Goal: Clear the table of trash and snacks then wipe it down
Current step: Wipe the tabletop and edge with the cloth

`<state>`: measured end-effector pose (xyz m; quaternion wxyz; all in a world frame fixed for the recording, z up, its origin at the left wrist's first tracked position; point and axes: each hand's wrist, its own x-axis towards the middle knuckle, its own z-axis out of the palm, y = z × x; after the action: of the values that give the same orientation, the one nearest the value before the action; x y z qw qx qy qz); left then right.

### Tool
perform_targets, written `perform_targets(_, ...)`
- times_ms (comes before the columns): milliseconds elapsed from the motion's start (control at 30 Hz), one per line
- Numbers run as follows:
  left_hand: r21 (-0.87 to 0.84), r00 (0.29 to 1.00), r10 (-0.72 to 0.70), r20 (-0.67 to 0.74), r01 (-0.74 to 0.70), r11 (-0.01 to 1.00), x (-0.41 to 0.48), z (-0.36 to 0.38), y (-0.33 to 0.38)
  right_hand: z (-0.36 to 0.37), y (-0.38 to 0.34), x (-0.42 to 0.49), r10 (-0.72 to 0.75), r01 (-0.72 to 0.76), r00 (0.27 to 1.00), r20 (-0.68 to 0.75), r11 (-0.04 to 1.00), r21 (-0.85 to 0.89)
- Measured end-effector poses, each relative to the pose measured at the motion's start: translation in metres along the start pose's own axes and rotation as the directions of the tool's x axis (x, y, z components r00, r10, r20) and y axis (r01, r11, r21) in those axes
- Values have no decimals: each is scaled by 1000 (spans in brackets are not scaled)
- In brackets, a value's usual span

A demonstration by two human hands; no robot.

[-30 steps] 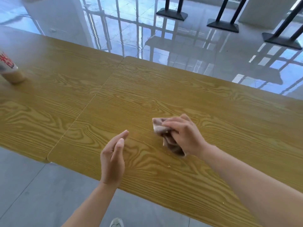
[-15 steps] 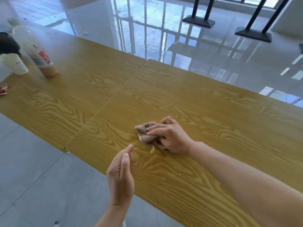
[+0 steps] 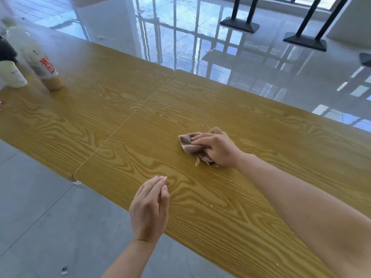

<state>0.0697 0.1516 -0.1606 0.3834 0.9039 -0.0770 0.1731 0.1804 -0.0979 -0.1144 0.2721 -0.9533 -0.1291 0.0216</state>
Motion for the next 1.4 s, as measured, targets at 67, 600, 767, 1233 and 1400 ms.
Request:
perform_targets(67,12,1000,-3,5,3,1000,0,-1,0,10,-8,-38,-19,20,1000,-22,999,33)
perform_targets(600,-269,983,-174,52,181,946,1,-4,3,-22,-16,-294,652,-702,517,-555,694,162)
perform_targets(767,-342,976,-218,23,213,915,2,-3,6,52,-48,-283,551,-783,465,-693,621,-32)
perform_targets(1233,-917,671,-740,35,316,244,-51,-24,43,16,-29,-173,593,-544,615,-520,796,264)
perform_targets(1400,-956,338,-905,258,223,-190,-87,-38,31,35,-14,-184,403,-511,840,-364,814,-277)
